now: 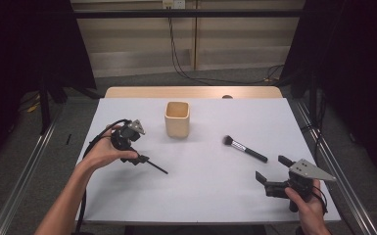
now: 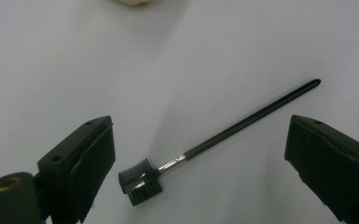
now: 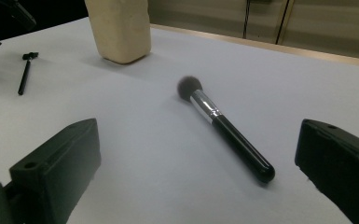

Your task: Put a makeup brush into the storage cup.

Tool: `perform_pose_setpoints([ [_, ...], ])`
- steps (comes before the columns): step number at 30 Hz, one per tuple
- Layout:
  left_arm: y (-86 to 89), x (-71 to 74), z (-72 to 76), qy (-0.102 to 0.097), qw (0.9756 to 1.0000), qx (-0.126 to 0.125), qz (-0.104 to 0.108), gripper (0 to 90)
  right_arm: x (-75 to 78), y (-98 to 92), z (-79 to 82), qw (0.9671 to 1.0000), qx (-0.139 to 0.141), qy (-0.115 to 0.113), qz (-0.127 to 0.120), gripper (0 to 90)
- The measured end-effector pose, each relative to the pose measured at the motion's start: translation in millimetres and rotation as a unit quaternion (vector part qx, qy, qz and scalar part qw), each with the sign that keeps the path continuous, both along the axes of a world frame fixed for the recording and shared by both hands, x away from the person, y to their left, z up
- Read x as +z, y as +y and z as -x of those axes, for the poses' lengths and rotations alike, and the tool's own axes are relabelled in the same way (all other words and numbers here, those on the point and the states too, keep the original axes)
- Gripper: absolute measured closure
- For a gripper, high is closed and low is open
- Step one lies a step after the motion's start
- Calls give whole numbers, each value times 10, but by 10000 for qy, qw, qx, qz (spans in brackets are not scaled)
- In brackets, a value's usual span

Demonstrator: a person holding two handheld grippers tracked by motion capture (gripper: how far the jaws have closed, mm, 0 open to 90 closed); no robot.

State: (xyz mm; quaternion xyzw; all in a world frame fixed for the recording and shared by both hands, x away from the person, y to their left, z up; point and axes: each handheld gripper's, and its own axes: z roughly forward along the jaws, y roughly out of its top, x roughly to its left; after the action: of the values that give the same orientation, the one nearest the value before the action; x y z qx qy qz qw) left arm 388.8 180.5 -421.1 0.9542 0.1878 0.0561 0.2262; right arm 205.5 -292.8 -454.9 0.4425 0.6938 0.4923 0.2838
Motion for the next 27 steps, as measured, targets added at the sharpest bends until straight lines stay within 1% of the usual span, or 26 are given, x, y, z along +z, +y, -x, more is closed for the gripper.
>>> perform_pose_setpoints([
  [1,-15,-16,1,58,10000,-36,-42,85,0,-2,-1,10000,1,0,-9,1],
  [2,-24,-26,-7,51,9998,-138,-108,82,-1,-2,-2,10000,1,2,-7,1],
  [3,-35,-41,-9,82,9998,-151,-88,78,-1,-2,-2,10000,8,7,-2,1],
  [5,-40,-60,-23,204,9993,-284,-138,77,-3,-1,-2,10000,27,14,16,1],
  [6,-41,-69,-27,215,9990,-348,-184,80,-3,0,-2,10000,24,16,19,1],
  [7,-45,-86,-33,222,9987,-383,-237,85,-3,0,-2,10000,33,14,16,1],
  [8,-50,-102,-38,279,9985,-390,-276,86,-4,0,-2,10000,34,15,19,1],
  [10,-55,-115,-47,247,9982,-413,-364,86,-4,0,-2,10000,36,15,19,1],
  [11,-52,-117,-54,305,9977,-480,-369,86,-4,0,-3,10000,36,11,20,1],
  [12,-51,-117,-58,286,9975,-511,-396,91,-4,2,-3,10000,35,18,11,1],
  [14,-45,-127,-79,331,9968,-569,-462,166,-4,5,-3,10000,32,21,17,1],
  [16,-49,-139,-97,371,9962,-554,-563,161,-5,8,-3,10000,16,20,24,1],
  [17,-51,-140,-102,392,9957,-594,-599,181,-6,6,-3,10000,19,20,43,1],
  [19,-58,-141,-104,404,9955,-590,-618,196,-5,6,-3,10000,6,24,24,2],
  [20,-74,-147,-89,465,9950,-640,-614,218,-5,5,-2,10000,2,22,24,1],
  [21,-81,-153,-93,462,9939,-721,-700,247,-5,6,-1,10000,-1,20,28,1],
  [22,-90,-166,-88,448,9941,-683,-716,253,-6,6,-1,10000,4,22,29,1],
  [24,-107,-189,-110,492,9926,-743,-826,273,-7,6,-4,10000,11,27,41,2],
  [25,-116,-200,-113,502,9930,-670,-835,280,-7,9,-5,10000,14,31,44,2],
  [26,-123,-214,-122,560,9932,-613,-820,284,-6,10,-5,10000,25,26,44,2],
  [27,-129,-222,-130,531,9928,-643,-858,304,-5,11,-2,10000,32,28,42,2],
])
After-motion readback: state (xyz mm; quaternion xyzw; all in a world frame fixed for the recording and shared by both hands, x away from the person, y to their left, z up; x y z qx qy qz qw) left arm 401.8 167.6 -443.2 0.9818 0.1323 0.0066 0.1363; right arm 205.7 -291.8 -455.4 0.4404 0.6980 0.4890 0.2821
